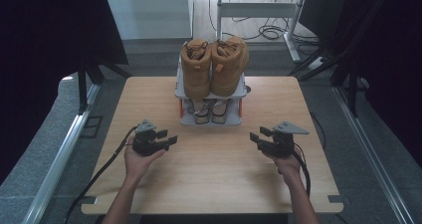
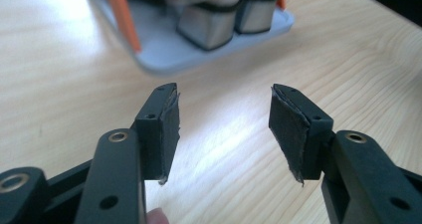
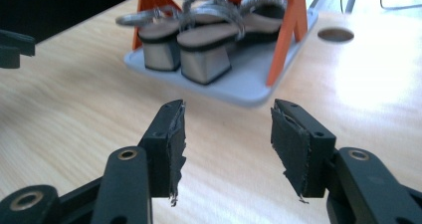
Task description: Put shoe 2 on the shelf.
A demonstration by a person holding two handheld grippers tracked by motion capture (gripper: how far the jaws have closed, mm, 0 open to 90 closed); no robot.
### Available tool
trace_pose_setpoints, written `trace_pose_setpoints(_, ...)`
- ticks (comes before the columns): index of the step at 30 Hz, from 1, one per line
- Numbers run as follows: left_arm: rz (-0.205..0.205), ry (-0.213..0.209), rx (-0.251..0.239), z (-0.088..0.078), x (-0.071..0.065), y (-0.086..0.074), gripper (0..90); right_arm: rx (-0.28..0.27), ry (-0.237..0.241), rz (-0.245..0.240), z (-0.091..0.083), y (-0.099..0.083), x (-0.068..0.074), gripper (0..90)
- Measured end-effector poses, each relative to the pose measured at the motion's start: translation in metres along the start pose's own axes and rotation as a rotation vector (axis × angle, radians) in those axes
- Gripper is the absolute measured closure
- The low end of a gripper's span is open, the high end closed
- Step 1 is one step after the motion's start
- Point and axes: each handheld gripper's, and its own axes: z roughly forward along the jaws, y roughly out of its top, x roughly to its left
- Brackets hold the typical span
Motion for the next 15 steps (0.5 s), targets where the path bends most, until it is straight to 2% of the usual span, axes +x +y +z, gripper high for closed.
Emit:
trace_pose_setpoints(3,-0.026,-0.008,0.003,0.001,0.003,-0.009,45.5,0.015,-0.001,0.002,0.000,-0.010,-0.001,46.8)
trace_pose_setpoints(5,-0.015,0.000,0.021,0.001,0.004,-0.010,44.7,0.024,-0.001,0.003,0.000,-0.014,-0.001,46.8)
trace_pose_setpoints(11,-0.032,-0.002,0.001,0.000,0.005,-0.011,44.5,0.016,0.007,0.008,0.000,-0.017,0.001,47.0)
trace_pose_setpoints(13,-0.030,-0.004,-0.002,-0.001,0.005,-0.012,44.5,0.014,-0.006,-0.005,-0.001,-0.017,0.001,46.6)
trace_pose_setpoints(15,-0.031,-0.004,-0.003,-0.002,0.004,-0.013,44.4,0.009,-0.005,0.003,-0.002,-0.018,0.001,46.3)
